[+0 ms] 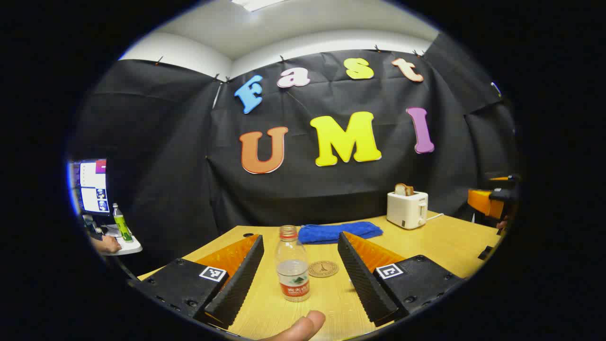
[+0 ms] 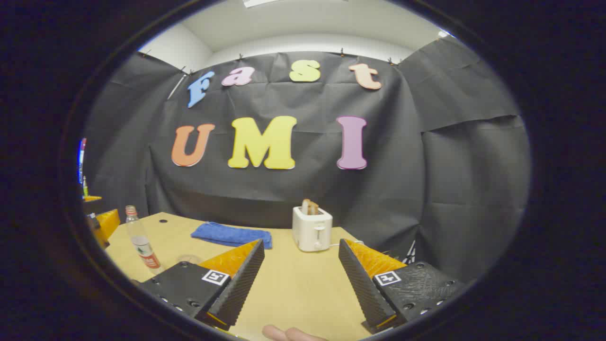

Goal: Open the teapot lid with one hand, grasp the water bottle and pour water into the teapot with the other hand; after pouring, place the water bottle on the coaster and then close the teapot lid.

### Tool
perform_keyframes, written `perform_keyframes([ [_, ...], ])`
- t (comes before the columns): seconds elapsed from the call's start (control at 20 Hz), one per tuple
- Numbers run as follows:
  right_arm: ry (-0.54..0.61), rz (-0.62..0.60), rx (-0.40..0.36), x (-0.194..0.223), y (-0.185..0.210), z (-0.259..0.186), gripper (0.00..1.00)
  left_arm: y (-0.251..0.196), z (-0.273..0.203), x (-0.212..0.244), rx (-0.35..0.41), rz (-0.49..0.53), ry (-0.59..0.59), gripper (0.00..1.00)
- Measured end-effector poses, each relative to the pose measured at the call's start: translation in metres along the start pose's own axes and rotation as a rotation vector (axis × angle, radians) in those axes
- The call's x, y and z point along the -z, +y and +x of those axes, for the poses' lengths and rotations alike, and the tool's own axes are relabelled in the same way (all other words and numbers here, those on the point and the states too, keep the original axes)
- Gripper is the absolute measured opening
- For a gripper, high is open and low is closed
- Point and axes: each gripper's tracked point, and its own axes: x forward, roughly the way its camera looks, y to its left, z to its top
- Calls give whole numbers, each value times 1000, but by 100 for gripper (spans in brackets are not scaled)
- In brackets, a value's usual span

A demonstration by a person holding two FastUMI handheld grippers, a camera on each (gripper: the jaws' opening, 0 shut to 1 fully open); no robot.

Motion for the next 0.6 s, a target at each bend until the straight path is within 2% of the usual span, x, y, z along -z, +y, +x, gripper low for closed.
perform_keyframes([
  [0.05, 10, -4, -26, 5, 11, -1, 98, 11, -2, -3, -20, -31, -11, 99],
  [0.15, 27, -23, -65, 14, 28, -2, 95, 20, -1, -1, -8, -52, -9, 99],
  [0.3, 48, -62, -70, 22, 31, 2, 95, 39, 5, 5, -49, -9, 16, 98],
  [0.4, 55, -60, -91, 25, 39, 1, 98, 42, 8, 11, -52, -26, 36, 98],
  [0.6, 47, -84, -97, 24, 42, 0, 95, 47, 14, 23, -61, -36, 71, 98],
])
